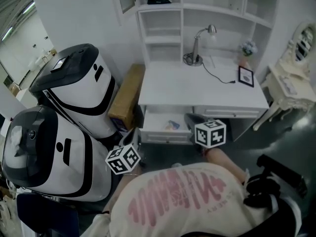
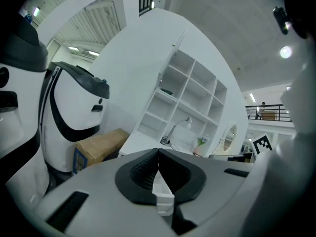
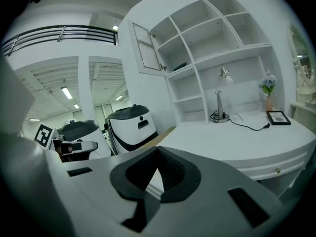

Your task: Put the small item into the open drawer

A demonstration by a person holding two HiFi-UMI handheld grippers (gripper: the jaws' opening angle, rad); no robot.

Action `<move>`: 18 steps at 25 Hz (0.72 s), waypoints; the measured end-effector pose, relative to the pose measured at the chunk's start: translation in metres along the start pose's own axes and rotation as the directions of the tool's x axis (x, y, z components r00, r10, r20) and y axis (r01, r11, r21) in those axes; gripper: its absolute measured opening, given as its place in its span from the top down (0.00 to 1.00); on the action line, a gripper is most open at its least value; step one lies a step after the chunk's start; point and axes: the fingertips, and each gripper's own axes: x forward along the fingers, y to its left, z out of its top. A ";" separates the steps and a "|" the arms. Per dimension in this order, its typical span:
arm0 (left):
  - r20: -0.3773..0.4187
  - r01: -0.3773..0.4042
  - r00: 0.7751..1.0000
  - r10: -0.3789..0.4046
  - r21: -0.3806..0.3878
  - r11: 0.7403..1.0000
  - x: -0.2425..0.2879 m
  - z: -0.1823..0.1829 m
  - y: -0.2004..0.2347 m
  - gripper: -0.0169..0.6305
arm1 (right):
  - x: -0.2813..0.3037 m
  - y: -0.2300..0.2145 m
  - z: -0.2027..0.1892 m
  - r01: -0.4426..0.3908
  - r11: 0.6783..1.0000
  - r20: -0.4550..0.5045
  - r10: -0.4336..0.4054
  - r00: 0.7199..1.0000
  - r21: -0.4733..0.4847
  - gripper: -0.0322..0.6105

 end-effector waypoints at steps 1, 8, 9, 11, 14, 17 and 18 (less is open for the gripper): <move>-0.001 0.000 1.000 0.000 -0.001 1.000 -0.002 -0.001 -0.001 0.93 | -0.002 0.000 -0.002 -0.001 1.000 0.000 0.001 1.000 0.008 0.92; 0.000 -0.009 1.000 0.009 -0.007 1.000 -0.010 -0.007 -0.001 0.93 | -0.011 -0.003 -0.013 0.003 1.000 -0.016 -0.002 1.000 0.024 0.92; -0.002 -0.011 1.000 0.011 -0.010 1.000 -0.011 -0.008 -0.001 0.93 | -0.011 -0.003 -0.013 0.002 1.000 -0.017 -0.002 1.000 0.023 0.92; -0.004 -0.014 1.000 0.013 -0.016 1.000 -0.011 -0.009 -0.001 0.93 | -0.011 -0.006 -0.016 0.010 1.000 -0.026 -0.009 1.000 0.021 0.92; 0.000 -0.015 1.000 0.015 -0.016 1.000 -0.010 -0.009 0.000 0.93 | -0.008 -0.008 -0.019 0.008 1.000 -0.036 -0.007 0.999 0.019 0.92; -0.001 -0.014 1.000 0.014 -0.013 1.000 -0.009 -0.009 0.002 0.93 | -0.006 -0.007 -0.020 0.005 1.000 -0.032 -0.005 0.999 0.024 0.92; -0.002 -0.014 1.000 0.014 -0.013 1.000 -0.009 -0.009 0.003 0.93 | -0.006 -0.008 -0.020 0.006 1.000 -0.030 -0.005 1.000 0.025 0.92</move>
